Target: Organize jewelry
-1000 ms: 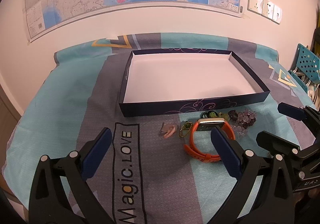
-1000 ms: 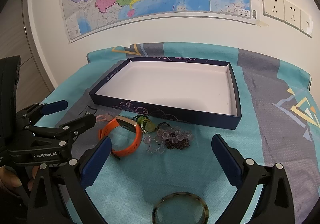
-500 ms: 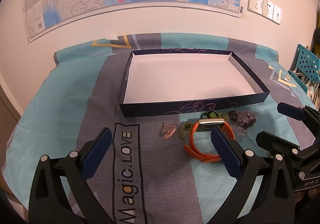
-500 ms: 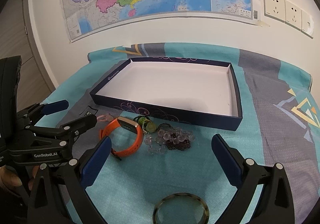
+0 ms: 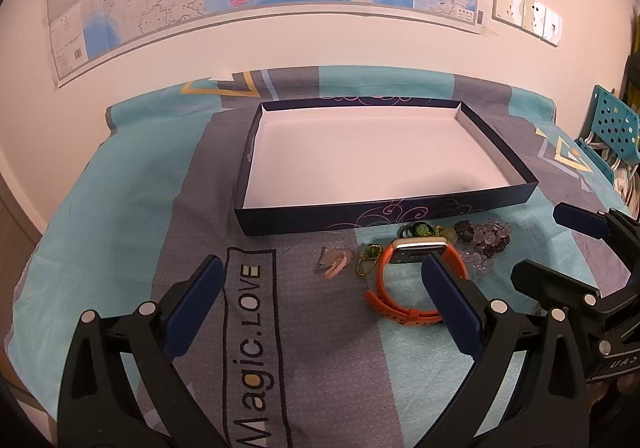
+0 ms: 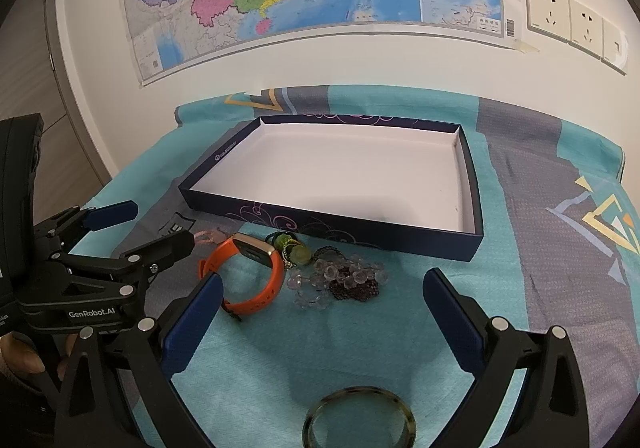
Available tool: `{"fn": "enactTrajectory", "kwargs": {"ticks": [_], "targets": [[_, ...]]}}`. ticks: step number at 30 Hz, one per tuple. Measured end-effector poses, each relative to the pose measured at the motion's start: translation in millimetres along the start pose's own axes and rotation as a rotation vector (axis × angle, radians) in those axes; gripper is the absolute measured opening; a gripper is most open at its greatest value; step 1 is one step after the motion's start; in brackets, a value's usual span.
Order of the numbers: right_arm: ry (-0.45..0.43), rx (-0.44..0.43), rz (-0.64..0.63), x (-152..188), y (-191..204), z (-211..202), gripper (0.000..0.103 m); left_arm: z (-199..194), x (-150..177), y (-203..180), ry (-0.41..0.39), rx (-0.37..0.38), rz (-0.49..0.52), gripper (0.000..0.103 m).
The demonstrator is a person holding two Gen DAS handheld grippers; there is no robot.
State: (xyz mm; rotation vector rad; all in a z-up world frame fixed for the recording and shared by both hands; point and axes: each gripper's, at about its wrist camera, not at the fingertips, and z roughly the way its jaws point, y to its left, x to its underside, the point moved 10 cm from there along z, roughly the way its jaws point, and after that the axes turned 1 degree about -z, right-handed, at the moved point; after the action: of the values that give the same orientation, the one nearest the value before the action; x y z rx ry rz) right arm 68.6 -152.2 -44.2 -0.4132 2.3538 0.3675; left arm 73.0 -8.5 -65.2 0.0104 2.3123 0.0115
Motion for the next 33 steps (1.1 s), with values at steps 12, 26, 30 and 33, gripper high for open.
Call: {"fn": "enactTrajectory", "kwargs": {"ticks": [12,26,30,33], "targets": [[0.001,-0.002,0.001,0.1,-1.8,0.3,0.097,2.1,2.0,-4.8,0.005,0.008,0.002,0.097],[0.036,0.007,0.034,15.2,-31.5,-5.2,0.097,12.0,10.3,-10.3,0.048,0.053,0.019,0.097],[0.072,0.003,0.044,28.8,-44.5,-7.0,0.097,15.0,12.6,-16.2,0.061,0.072,0.036,0.097],[0.104,-0.015,0.045,40.3,-48.5,-8.7,0.097,18.7,14.5,-21.0,0.074,0.088,0.049,0.097]]}}
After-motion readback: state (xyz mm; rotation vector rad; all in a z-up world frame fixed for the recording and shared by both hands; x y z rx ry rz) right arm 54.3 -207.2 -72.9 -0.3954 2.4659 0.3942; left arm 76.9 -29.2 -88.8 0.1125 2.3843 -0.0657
